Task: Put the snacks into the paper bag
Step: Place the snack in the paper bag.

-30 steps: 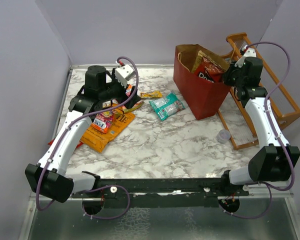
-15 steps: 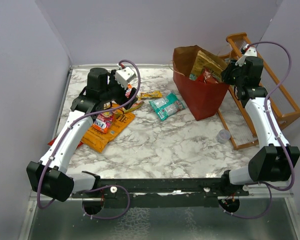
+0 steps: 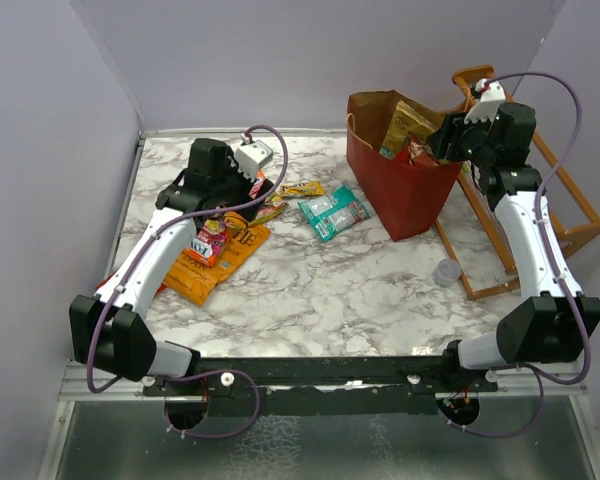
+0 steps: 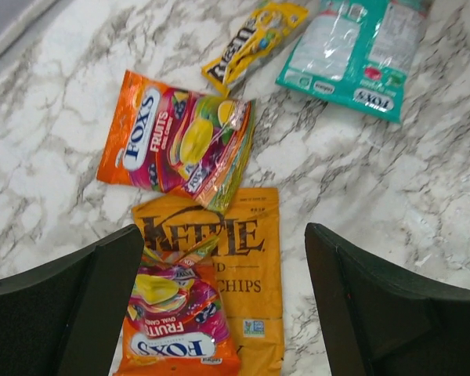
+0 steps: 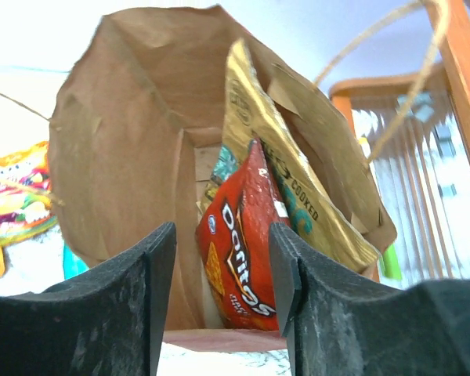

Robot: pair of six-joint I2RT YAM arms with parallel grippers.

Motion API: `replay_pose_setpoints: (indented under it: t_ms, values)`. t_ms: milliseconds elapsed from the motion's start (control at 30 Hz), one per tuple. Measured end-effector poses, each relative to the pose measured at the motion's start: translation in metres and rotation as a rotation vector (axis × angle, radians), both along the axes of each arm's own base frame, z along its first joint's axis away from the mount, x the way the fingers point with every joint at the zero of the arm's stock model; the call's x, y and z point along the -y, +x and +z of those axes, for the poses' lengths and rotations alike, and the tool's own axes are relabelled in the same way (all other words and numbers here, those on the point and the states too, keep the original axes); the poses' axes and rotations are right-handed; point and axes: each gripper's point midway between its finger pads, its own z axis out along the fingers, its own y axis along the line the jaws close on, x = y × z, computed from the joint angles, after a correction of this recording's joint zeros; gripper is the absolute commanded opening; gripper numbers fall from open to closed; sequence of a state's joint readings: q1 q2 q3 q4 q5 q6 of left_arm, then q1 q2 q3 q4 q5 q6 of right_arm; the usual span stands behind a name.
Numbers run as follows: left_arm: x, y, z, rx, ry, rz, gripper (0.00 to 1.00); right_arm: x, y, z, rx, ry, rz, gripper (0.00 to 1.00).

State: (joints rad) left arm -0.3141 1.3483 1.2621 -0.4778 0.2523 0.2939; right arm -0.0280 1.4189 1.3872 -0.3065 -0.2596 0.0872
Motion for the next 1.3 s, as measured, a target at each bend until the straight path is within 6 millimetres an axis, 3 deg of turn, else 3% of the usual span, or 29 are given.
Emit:
replay_pose_setpoints:
  t_ms: [233, 400, 600, 833, 1033, 1300]
  values:
    - [-0.041, 0.006, -0.049, -0.148, 0.065, 0.097, 0.86, -0.018, -0.012, 0.03, 0.049, -0.096, 0.174, 0.62]
    - [-0.062, -0.009, -0.079, -0.234, 0.115, 0.099, 0.83, -0.03, -0.03, 0.031, 0.032, -0.147, 0.291, 0.64]
    - [-0.055, -0.037, -0.113, -0.345, 0.161, -0.006, 0.81, -0.045, -0.057, 0.02, -0.006, -0.161, 0.422, 0.66]
    - [-0.022, -0.053, -0.15, -0.426, 0.23, -0.159, 0.78, -0.05, -0.088, 0.03, 0.037, -0.196, 0.471, 0.66]
    - [-0.015, -0.051, -0.185, -0.509, 0.283, -0.2, 0.75, -0.05, -0.098, 0.021, 0.023, -0.21, 0.483, 0.66]
    - [-0.015, -0.034, -0.207, -0.525, 0.354, -0.201, 0.72, -0.051, -0.118, -0.001, -0.012, -0.206, 0.499, 0.67]
